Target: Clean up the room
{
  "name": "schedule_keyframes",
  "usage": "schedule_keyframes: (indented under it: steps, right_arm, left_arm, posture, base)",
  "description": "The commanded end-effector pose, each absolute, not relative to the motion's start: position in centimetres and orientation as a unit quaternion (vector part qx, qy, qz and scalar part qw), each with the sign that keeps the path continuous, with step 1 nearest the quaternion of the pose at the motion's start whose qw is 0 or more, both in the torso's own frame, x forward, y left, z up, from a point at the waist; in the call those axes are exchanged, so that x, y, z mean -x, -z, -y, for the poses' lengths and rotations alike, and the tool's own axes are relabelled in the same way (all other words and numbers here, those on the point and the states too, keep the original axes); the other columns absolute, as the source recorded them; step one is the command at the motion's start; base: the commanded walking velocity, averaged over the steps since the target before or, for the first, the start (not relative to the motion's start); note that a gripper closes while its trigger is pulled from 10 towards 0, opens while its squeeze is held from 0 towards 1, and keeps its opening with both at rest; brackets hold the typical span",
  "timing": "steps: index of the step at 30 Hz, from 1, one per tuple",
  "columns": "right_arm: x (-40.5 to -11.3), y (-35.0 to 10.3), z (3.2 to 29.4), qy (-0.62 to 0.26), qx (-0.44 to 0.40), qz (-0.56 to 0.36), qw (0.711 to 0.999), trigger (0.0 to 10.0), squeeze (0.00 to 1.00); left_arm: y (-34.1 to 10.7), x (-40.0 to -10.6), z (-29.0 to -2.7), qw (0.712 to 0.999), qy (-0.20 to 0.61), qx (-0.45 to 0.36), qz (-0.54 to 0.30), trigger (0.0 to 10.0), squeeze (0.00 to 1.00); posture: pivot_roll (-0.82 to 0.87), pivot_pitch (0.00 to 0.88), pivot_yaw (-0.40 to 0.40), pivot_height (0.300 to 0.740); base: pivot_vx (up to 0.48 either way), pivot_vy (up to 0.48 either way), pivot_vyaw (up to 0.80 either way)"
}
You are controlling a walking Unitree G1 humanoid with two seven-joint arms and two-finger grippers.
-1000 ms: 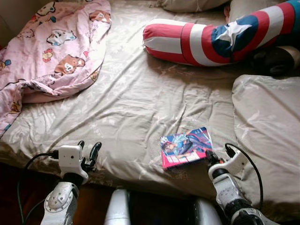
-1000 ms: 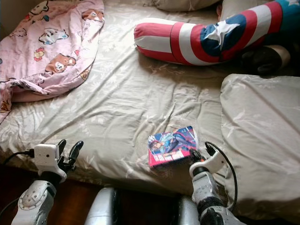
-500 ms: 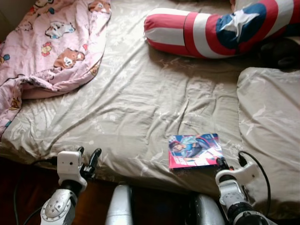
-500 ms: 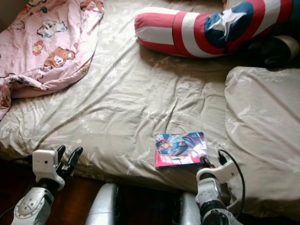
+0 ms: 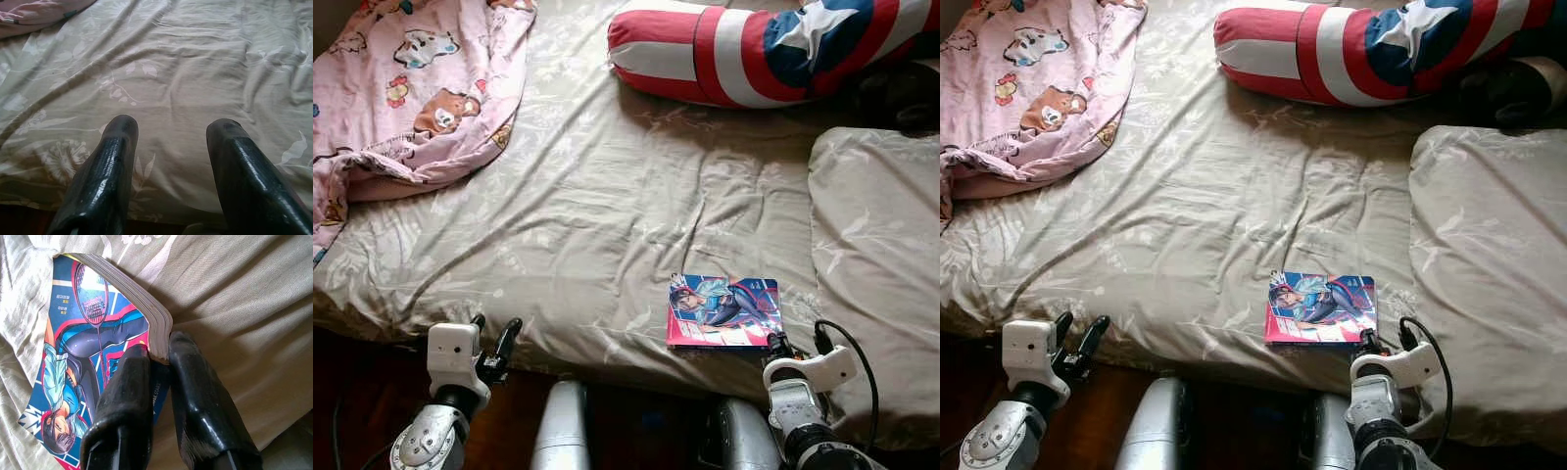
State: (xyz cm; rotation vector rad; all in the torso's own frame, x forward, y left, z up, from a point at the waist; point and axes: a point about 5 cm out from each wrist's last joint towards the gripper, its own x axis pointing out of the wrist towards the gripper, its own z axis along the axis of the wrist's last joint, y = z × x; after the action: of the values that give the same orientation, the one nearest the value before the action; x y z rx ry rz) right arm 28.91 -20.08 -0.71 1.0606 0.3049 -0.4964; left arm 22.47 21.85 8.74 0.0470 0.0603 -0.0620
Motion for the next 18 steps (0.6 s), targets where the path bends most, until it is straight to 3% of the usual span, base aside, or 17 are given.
schedule_keyframes:
  steps: [1,8,9,18]
  right_arm:
    - [-27.43,2.22,19.61,0.248,-0.493,-0.178,0.815,10.0,0.00]
    - [-27.43,2.26,19.50,0.245,-0.493,-0.182,0.814,10.0,0.00]
    - [-27.38,2.32,19.41,0.245,-0.494,-0.184,0.814,10.0,0.09]
    - [-26.86,2.82,19.11,0.255,-0.495,-0.193,0.807,10.0,0.10]
  left_arm:
    - [-8.51,-21.84,-22.24,0.998,0.028,-0.035,-0.042,10.0,0.00]
    - [-8.45,-21.76,-22.15,0.998,0.029,-0.036,-0.045,10.0,0.00]
    - [-8.43,-21.72,-22.12,0.998,0.030,-0.036,-0.046,10.0,0.00]
    - [-8.39,-21.65,-21.98,0.998,0.031,-0.036,-0.048,10.0,0.00]
  posture:
    - [0.27,0.376,0.067,0.649]
    - [0.27,0.377,0.066,0.649]
    - [0.27,0.378,0.065,0.649]
    - [0.27,0.381,0.067,0.649]
  base:
    - [0.000,0.000,0.00]
    - [0.000,0.000,0.00]
    - [0.000,0.000,0.00]
    - [0.000,0.000,0.00]
